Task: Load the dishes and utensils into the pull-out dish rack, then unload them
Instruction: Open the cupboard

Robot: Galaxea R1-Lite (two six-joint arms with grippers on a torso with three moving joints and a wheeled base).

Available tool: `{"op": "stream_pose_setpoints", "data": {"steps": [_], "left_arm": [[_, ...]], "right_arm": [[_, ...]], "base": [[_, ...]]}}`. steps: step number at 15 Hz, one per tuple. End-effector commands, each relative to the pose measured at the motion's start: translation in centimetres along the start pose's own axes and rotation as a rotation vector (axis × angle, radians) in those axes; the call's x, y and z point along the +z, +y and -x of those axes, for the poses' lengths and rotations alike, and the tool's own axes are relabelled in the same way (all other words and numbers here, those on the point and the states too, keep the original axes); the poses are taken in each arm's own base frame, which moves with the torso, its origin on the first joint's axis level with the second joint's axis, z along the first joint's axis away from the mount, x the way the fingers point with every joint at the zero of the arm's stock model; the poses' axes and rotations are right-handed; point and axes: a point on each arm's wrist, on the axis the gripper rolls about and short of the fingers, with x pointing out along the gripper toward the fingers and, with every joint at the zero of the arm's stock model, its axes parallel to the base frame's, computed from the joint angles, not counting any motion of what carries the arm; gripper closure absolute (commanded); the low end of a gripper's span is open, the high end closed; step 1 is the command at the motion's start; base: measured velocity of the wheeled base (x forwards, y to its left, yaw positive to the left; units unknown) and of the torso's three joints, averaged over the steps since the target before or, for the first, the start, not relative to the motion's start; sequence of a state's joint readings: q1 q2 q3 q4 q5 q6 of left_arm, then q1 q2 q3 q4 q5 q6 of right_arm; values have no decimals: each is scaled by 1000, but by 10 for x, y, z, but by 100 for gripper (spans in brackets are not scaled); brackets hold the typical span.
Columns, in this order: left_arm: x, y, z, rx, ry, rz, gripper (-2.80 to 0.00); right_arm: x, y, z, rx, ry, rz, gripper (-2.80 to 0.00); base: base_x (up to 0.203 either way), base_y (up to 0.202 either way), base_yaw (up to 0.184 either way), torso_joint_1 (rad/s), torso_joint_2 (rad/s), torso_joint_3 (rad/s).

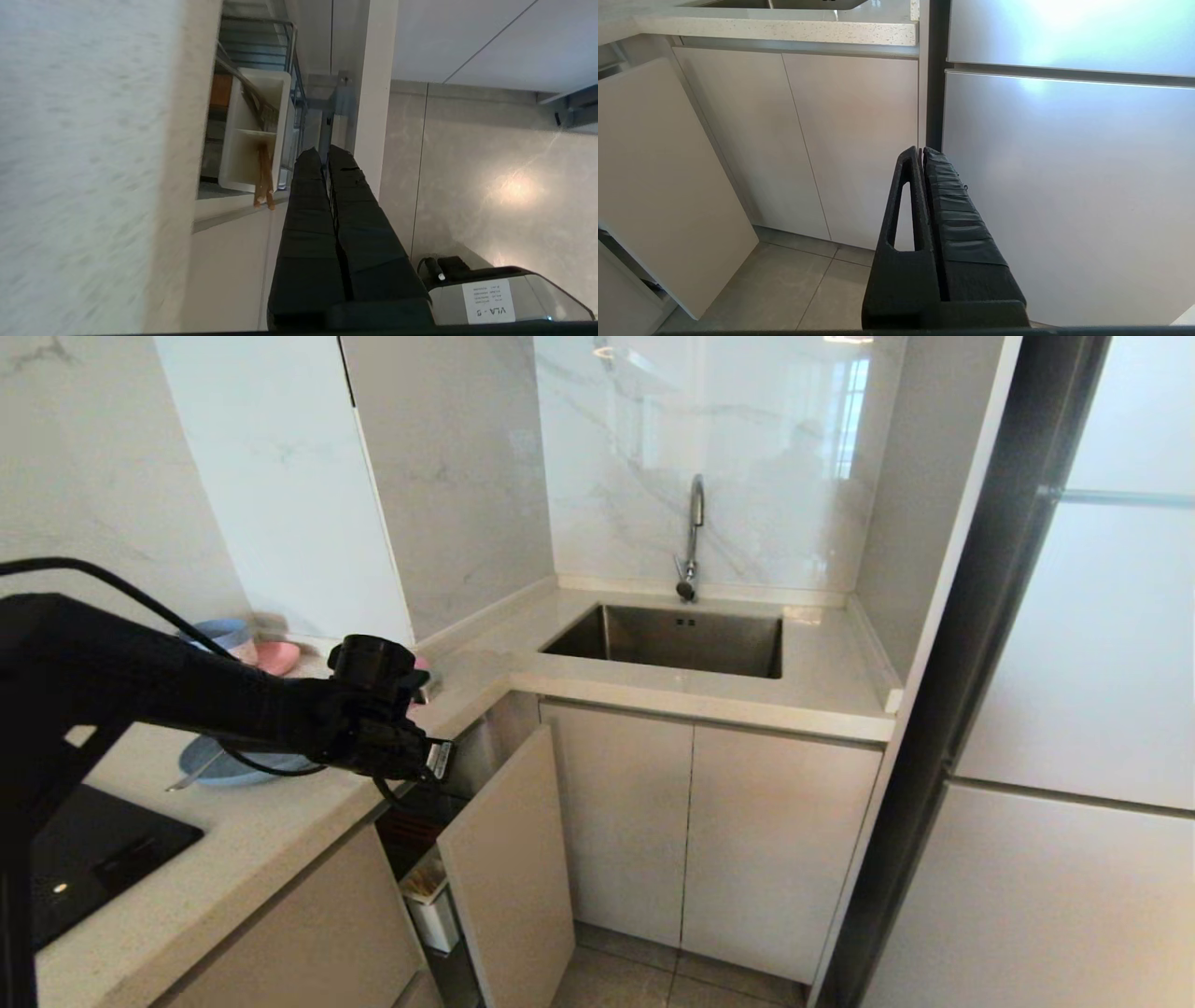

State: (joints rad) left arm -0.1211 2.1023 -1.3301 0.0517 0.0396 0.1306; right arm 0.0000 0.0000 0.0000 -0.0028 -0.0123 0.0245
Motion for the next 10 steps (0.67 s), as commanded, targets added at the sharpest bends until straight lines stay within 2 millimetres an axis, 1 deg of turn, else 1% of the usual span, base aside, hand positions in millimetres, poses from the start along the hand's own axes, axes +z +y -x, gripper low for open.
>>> {"op": "stream_pose_setpoints", "data": {"steps": [1, 4, 10], "left_arm": [[-6, -1, -15, -4, 33, -2, 0], [-11, -3, -32, -8, 64, -4, 0], [-19, -3, -57, -6, 105, -1, 0]], "right_arm": [[0, 0, 0, 0, 1, 0, 0], [0, 0, 0, 0, 1, 0, 0], [0, 0, 0, 0, 1, 0, 0]], "base": [[0, 0, 0, 0, 0, 0], [0, 0, 0, 0, 0, 0], [0, 0, 0, 0, 0, 0]]}}
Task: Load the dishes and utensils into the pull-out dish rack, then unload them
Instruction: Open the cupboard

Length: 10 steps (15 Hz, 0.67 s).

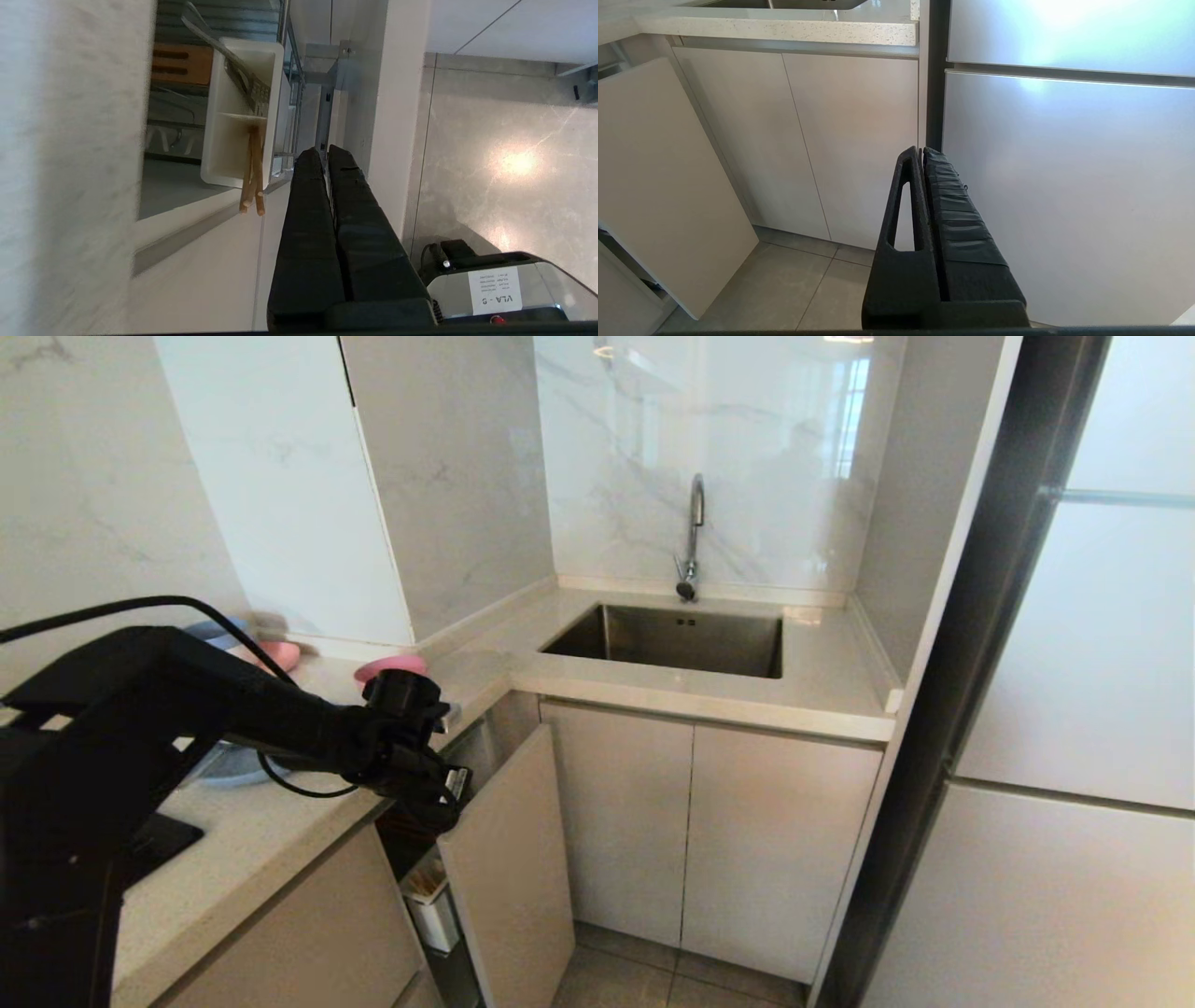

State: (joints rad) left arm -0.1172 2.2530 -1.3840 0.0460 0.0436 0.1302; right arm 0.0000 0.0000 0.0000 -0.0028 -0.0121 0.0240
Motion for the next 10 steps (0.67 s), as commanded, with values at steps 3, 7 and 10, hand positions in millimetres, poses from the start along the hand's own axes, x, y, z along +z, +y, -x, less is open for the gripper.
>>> {"op": "stream_pose_setpoints", "data": {"steps": [3, 7, 10], "left_arm": [[-4, -1, -11, -2, 24, -1, 0], [-6, -3, -17, -6, 35, -4, 0], [-8, -5, -19, -9, 43, -5, 0]], "right_arm": [[0, 0, 0, 0, 1, 0, 0], [0, 0, 0, 0, 1, 0, 0], [0, 0, 0, 0, 1, 0, 0]], "base": [[0, 0, 0, 0, 0, 0], [0, 0, 0, 0, 0, 0], [0, 0, 0, 0, 0, 0]]}}
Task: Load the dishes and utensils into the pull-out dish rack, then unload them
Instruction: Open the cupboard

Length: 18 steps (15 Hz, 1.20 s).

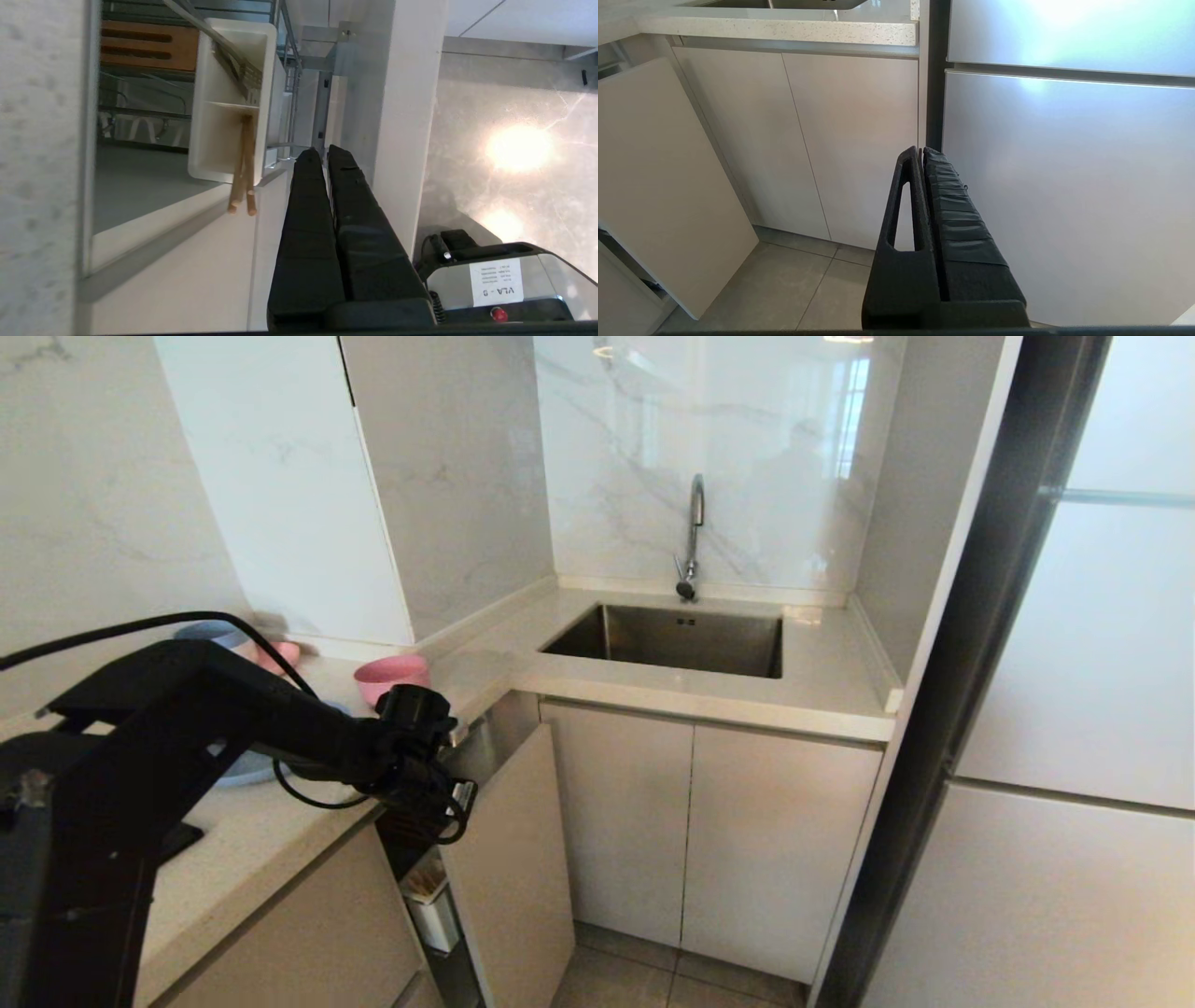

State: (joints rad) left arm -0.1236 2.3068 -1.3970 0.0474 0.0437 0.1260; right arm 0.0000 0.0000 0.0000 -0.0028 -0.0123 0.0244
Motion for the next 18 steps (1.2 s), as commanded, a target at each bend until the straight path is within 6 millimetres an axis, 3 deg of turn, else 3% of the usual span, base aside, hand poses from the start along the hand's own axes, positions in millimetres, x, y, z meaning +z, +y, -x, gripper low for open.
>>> {"op": "stream_pose_setpoints", "data": {"steps": [1, 13, 18], "left_arm": [[-1, -1, -1, -1, 3, -2, 0], [-9, -31, 1, -44, 34, -52, 0], [-10, -48, 13, -67, 26, -88, 0]], "right_arm": [[0, 0, 0, 0, 1, 0, 0], [0, 0, 0, 0, 1, 0, 0], [0, 0, 0, 0, 1, 0, 0]], "base": [[0, 0, 0, 0, 0, 0], [0, 0, 0, 0, 0, 0], [0, 0, 0, 0, 0, 0]]}}
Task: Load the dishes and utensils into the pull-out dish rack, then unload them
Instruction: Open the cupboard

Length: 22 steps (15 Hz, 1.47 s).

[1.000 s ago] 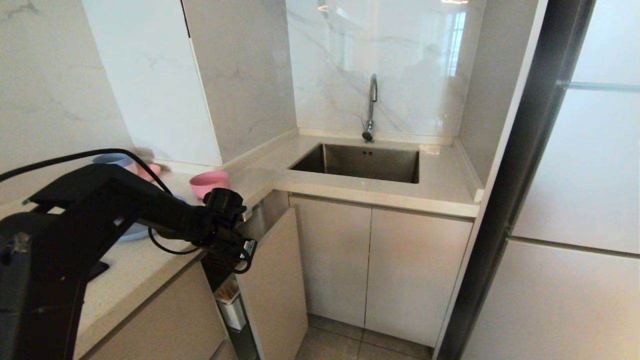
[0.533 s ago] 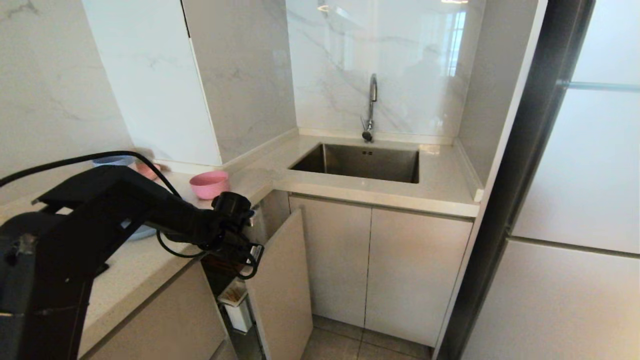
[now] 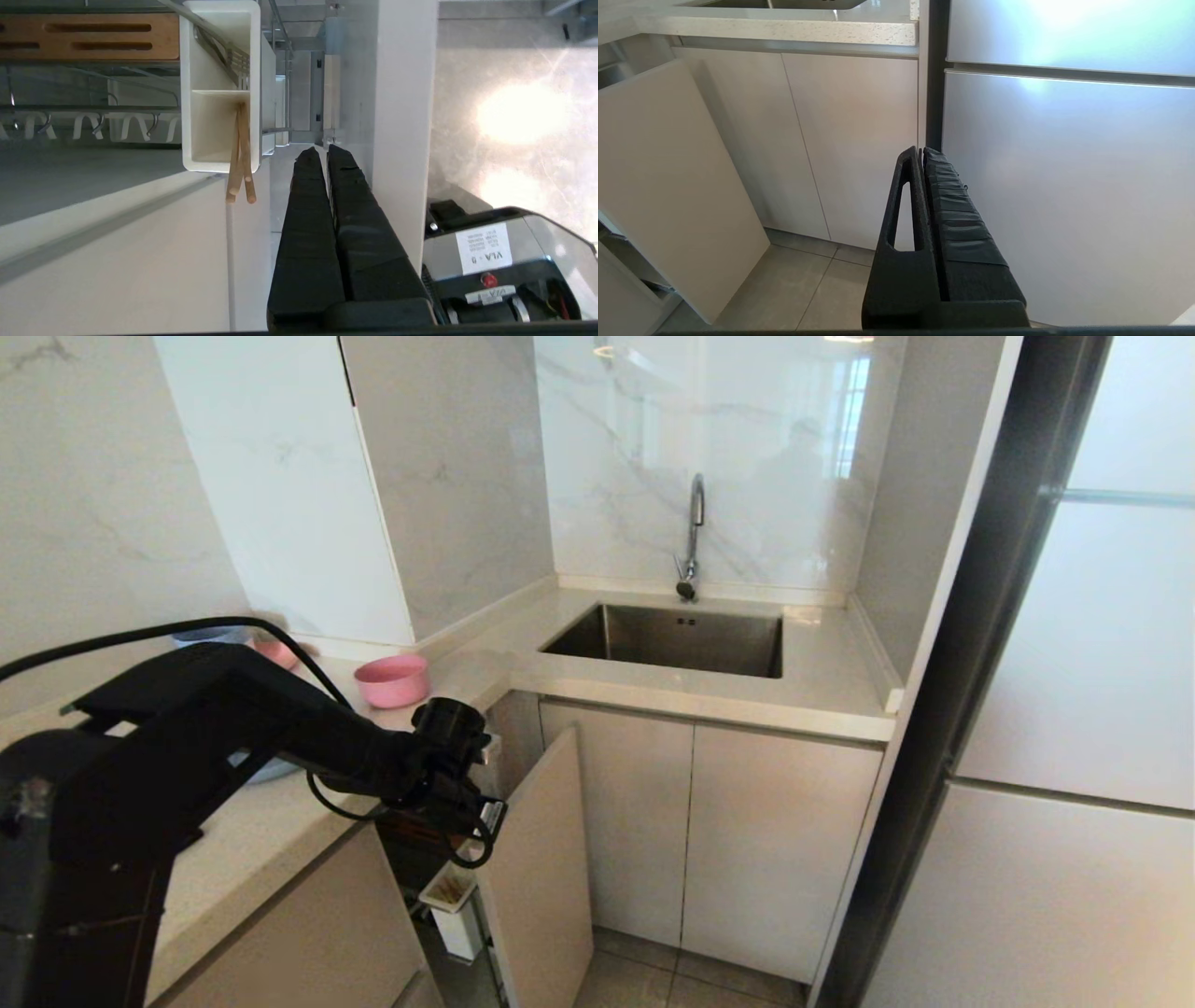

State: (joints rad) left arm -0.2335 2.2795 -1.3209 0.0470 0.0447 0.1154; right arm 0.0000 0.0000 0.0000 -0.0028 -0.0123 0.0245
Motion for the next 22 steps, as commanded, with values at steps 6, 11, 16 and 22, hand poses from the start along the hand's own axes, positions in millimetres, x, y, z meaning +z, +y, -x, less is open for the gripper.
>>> {"op": "stream_pose_setpoints", "data": {"steps": [6, 11, 16, 22], "left_arm": [[2, -14, 14, -18, -18, -30, 0], [2, -38, 19, -48, -38, -65, 0], [4, -58, 24, -53, -61, -87, 0], [1, -73, 24, -60, -53, -118, 0]], "right_arm": [[0, 0, 0, 0, 1, 0, 0], [0, 0, 0, 0, 0, 0, 0], [0, 0, 0, 0, 1, 0, 0], [0, 0, 0, 0, 1, 0, 0]], "base": [[0, 0, 0, 0, 0, 0], [0, 0, 0, 0, 0, 0], [0, 0, 0, 0, 0, 0], [0, 0, 0, 0, 0, 0]]}}
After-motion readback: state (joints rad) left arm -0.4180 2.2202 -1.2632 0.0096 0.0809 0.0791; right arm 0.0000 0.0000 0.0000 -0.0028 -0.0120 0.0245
